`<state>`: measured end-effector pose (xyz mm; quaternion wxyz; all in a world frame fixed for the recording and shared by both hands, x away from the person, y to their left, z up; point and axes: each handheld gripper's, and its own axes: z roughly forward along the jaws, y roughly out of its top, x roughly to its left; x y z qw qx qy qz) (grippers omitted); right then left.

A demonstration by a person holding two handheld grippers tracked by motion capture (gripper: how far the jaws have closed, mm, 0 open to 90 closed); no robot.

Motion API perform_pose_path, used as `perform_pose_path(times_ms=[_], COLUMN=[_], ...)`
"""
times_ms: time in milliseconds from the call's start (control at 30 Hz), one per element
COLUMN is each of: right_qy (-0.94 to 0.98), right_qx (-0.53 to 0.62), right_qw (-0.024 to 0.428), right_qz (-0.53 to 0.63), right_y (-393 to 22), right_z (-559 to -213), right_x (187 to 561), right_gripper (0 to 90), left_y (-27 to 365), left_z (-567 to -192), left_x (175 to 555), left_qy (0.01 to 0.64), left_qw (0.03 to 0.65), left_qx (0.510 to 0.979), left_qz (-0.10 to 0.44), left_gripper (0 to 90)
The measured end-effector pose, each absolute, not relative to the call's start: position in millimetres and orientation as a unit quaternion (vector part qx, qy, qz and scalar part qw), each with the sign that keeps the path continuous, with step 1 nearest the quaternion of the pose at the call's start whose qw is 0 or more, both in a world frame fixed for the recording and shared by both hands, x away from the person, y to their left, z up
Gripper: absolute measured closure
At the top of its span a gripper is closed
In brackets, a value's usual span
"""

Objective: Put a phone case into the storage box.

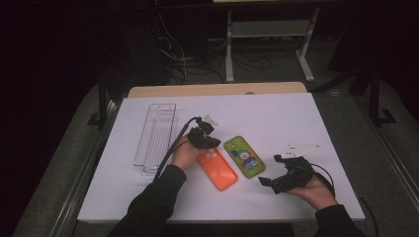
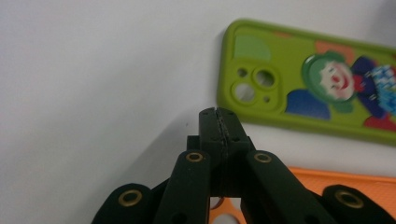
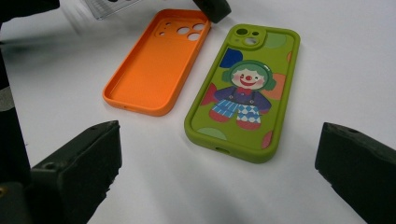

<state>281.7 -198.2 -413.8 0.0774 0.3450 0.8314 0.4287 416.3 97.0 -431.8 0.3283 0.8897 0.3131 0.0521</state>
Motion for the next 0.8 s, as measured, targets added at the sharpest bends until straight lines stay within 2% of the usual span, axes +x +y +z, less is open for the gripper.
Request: perform_pose_path(times_ms=[800], right_qy=[0.832], right_qx=[0.343], right_qw=[0.079], right_qz=[0.429], right_y=[-198.6], right_z=[-413.3], right_x=[281.4], right_gripper=[0.0], left_y=[105.0], left_z=[-424.5], left_x=[384.6], left_qy=[0.307], left_qw=[0.278], left_qx=[0.909], left_qz=[0.045], left_gripper=[89.6])
